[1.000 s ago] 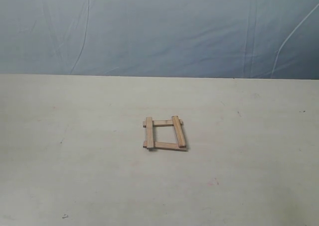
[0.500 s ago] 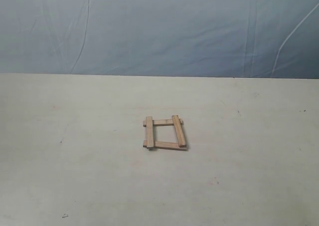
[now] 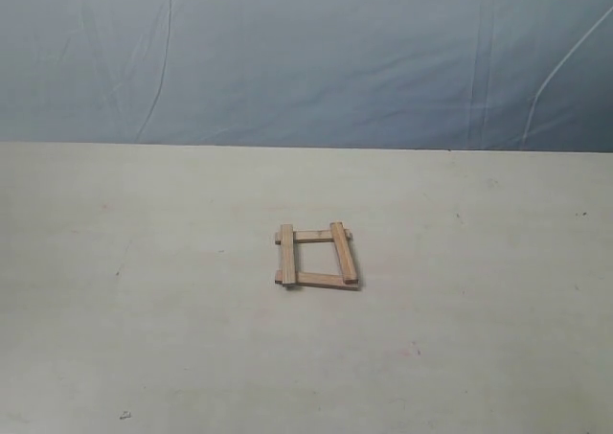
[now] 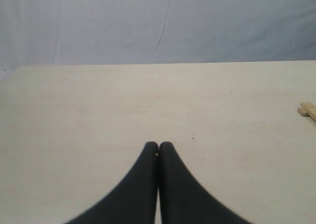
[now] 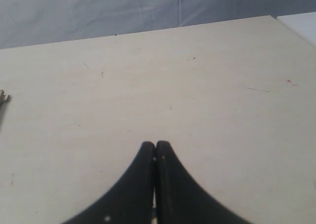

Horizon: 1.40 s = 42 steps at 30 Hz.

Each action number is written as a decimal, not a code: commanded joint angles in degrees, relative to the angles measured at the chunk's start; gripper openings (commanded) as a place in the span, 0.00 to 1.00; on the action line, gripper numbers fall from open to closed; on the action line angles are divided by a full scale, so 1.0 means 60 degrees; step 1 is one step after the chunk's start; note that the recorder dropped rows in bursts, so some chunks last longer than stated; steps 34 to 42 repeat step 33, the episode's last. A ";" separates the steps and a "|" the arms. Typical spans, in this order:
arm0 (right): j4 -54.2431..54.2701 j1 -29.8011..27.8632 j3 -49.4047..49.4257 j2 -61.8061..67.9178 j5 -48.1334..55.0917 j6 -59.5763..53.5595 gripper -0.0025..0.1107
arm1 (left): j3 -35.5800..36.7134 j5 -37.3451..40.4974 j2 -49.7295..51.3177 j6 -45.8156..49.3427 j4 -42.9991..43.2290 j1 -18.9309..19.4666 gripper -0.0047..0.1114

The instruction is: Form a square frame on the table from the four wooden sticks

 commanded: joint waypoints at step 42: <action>-0.0012 -0.0079 -0.0006 -0.0034 -0.0251 -0.0213 0.01 | 0.0013 0.0030 -0.0057 0.0097 -0.0101 0.0041 0.04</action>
